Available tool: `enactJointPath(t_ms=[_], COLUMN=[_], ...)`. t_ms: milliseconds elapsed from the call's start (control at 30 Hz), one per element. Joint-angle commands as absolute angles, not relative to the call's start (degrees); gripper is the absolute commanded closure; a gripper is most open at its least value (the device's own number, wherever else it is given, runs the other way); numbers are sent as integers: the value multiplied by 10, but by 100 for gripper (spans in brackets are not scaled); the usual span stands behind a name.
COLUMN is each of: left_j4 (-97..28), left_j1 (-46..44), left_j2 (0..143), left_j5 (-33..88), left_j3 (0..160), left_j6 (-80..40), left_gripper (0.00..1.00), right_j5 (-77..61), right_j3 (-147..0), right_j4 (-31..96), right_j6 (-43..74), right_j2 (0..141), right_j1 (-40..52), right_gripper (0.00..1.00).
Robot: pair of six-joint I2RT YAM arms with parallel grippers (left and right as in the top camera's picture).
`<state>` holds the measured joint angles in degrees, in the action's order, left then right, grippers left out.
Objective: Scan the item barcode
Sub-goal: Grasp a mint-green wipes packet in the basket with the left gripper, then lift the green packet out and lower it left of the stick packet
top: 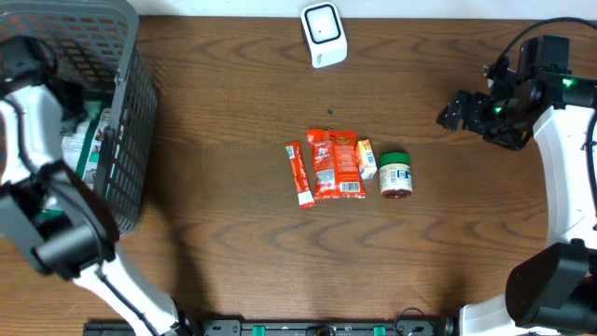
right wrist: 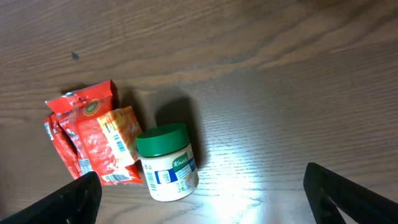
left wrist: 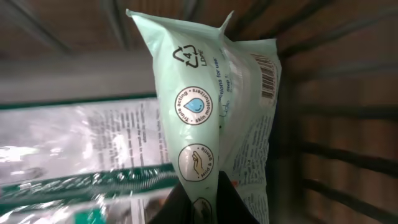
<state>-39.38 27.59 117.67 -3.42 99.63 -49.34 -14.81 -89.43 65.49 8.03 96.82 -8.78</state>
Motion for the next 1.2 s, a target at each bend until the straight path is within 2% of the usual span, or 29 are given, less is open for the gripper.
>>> enactJointPath(t_ms=[0, 267, 333, 533, 600, 800, 967, 1167], left_j4=[-401, -501, -533, -602, -626, -654, -604, -502], left_j1=[281, 279, 279, 249, 220, 84, -20, -102], left_j2=[1052, 883, 850, 792, 790, 794, 802, 834], left_j5=[-56, -28, 20, 230, 276, 278, 270, 222], left_j3=[1005, 1005, 1005, 1005, 1005, 956, 848, 716], left_j6=[-469, -460, -440, -277, -223, -134, -127, -127], left_gripper=[93, 93, 93, 93, 93, 93, 93, 93], right_j5=[-153, -153, -153, -153, -153, -153, -153, -153], right_j3=[-894, -894, -894, -894, -894, -894, -894, -894], right_j4=[656, 656, 656, 656, 656, 656, 656, 656], right_j6=[79, 79, 79, 79, 79, 79, 79, 79], right_j2=[962, 962, 962, 962, 962, 962, 962, 962], right_j1=[-94, -94, -94, -94, -94, -94, -94, -94], right_gripper=[1, 1, 1, 1, 1, 1, 1, 1])
